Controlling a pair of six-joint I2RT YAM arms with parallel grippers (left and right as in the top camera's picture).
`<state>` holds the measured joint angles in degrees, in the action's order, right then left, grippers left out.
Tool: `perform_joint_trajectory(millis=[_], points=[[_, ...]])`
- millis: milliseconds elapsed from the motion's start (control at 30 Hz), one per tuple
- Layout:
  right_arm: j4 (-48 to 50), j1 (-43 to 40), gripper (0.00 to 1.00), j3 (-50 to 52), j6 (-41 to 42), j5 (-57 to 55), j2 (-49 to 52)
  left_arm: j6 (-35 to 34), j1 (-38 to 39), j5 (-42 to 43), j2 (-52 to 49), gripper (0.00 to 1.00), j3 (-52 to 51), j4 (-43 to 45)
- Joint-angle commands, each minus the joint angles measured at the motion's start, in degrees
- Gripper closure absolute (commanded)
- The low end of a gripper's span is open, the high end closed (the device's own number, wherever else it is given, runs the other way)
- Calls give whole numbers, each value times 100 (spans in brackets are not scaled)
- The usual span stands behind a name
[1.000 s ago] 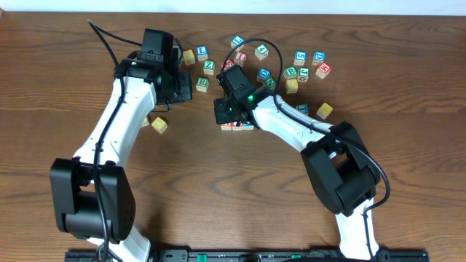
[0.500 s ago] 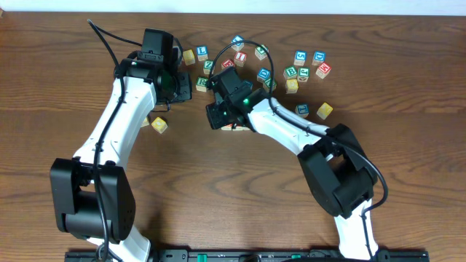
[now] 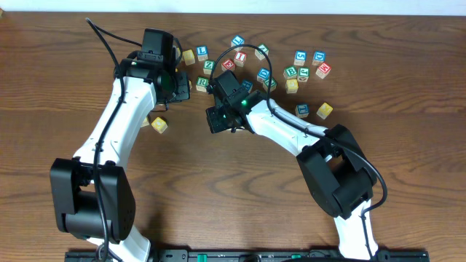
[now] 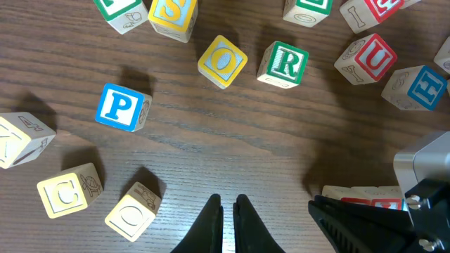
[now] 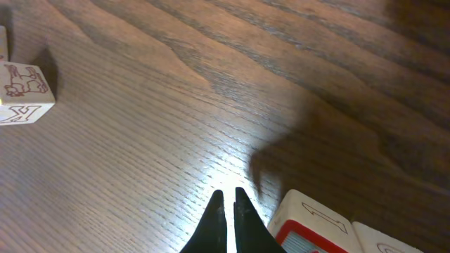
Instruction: Spell out AI2
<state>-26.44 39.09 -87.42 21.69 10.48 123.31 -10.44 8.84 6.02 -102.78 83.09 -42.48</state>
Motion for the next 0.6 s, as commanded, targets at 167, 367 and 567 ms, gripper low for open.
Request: perform_joint_trajectory(millis=[167, 367, 567], points=[[-90, 0, 99, -92, 234, -162, 83, 31, -15, -74, 22, 93, 50, -35], [-120, 0, 99, -92, 256, -197, 83, 31, -15, -74, 22, 92, 50, -35], [-74, -15, 99, -157, 219, -197, 44, 33, -15, -74, 22, 92, 50, -35]])
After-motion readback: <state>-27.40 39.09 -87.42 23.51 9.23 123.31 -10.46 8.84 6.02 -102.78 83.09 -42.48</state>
